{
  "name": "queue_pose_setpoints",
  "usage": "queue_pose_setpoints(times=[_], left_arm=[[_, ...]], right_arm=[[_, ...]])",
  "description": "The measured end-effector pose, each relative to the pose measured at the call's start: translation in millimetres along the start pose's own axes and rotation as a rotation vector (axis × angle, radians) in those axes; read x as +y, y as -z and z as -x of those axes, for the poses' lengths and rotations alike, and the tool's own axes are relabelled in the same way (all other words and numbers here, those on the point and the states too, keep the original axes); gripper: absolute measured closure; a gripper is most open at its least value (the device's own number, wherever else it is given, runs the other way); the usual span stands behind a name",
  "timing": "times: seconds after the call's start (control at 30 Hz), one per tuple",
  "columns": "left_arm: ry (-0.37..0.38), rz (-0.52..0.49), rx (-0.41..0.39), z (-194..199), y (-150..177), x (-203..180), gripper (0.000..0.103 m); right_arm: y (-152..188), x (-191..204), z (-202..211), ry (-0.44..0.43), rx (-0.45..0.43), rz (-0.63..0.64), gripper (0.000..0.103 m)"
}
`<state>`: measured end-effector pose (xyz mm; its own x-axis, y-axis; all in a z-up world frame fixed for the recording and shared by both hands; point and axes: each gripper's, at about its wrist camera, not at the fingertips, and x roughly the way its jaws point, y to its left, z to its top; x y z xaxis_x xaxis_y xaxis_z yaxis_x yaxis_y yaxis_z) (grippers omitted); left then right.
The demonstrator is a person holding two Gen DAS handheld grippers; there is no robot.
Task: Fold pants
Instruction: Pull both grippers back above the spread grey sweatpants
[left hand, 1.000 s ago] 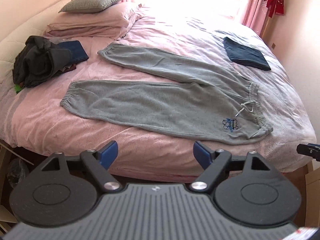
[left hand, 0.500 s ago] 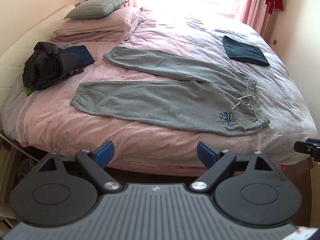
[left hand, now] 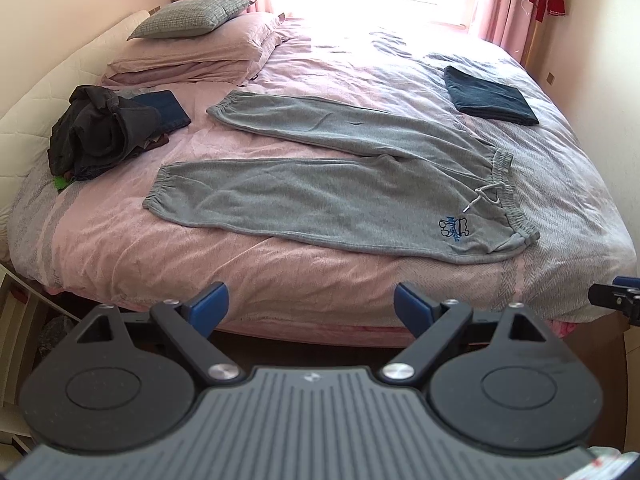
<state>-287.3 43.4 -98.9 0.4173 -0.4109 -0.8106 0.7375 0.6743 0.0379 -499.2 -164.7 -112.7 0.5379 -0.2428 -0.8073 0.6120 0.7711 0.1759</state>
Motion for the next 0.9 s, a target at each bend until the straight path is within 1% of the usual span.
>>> queue_pose_setpoints(times=[0.33,0.6,0.77,0.9], left_arm=[[0.007,-0.015,0.003,1.3,1.5,-6.0,0.015],[0.005,-0.022,0.003,-3.7,-2.9,-8.4,0.015],[0.019,-0.033,-0.004,-13.1,-9.6,-12.0,0.013],[0.043,-0.046,-0.003,-29.2,-21.5,-11.0,0.013]], right_arm=[[2.4,-1.8,1.3,-0.003,0.005,0.001,0.052],[-2.8,-1.5,-2.6,-0.011,0.009,0.010,0.052],[-8.8,-3.7,-9.1,-0.011,0.015,0.010,0.052],[-17.2,-5.3,-17.6,0.000,0.011,0.004,0.052]])
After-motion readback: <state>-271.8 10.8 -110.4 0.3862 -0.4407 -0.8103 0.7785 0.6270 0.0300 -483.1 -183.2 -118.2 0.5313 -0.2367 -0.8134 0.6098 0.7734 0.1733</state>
